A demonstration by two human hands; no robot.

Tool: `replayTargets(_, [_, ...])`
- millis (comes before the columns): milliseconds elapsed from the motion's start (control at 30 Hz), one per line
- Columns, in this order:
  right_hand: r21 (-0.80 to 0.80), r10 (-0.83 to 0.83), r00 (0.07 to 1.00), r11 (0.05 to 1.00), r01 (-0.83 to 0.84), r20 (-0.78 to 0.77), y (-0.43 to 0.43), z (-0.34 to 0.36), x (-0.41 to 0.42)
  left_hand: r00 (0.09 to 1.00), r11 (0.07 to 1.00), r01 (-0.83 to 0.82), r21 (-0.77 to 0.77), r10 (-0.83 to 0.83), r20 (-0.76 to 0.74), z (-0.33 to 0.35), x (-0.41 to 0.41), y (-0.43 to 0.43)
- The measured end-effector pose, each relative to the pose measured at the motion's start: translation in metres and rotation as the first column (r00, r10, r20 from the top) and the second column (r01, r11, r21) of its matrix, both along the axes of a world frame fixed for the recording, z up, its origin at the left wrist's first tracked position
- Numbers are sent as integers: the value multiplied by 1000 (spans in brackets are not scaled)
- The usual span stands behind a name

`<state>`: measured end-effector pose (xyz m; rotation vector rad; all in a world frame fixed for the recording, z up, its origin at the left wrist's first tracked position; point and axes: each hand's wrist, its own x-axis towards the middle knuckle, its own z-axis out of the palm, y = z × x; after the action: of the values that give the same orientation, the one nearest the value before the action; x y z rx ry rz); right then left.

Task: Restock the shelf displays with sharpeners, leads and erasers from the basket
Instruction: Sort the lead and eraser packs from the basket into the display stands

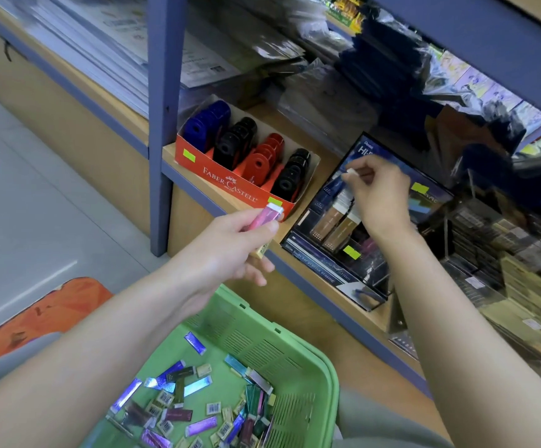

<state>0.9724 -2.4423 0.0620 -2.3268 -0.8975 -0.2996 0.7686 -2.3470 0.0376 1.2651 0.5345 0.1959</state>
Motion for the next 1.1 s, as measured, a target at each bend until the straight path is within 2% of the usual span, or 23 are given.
replayTargets(200, [-154, 27, 995, 988, -12, 95, 10, 8, 13, 999, 999, -48, 12, 48, -21, -4, -6, 12])
replayTargets(500, [-186, 9, 996, 982, -25, -88, 17, 20, 23, 997, 997, -78, -19, 78, -20, -6, -10, 18])
replayTargets(633, [-221, 4, 994, 975, -29, -109, 14, 11, 26, 997, 997, -73, -14, 72, -18, -5, -11, 20])
replayTargets(800, [-292, 23, 1000, 956, -23, -3, 18, 4, 21, 997, 997, -73, -16, 73, -21, -4, -10, 21])
replayTargets(933, [-407, 3, 992, 912, 49, 125, 17, 8, 11, 998, 998, -57, 34, 58, -18, -5, -11, 22])
replayTargets(1000, [-370, 39, 986, 929, 24, 162, 15, 9, -2, 998, 998, -60, 25, 60, -13, -7, -12, 23])
replayTargets(1100, [-184, 111, 992, 978, -99, 60, 7, 4, -39, 999, 999, -44, 9, 44, -25, -6, -11, 22])
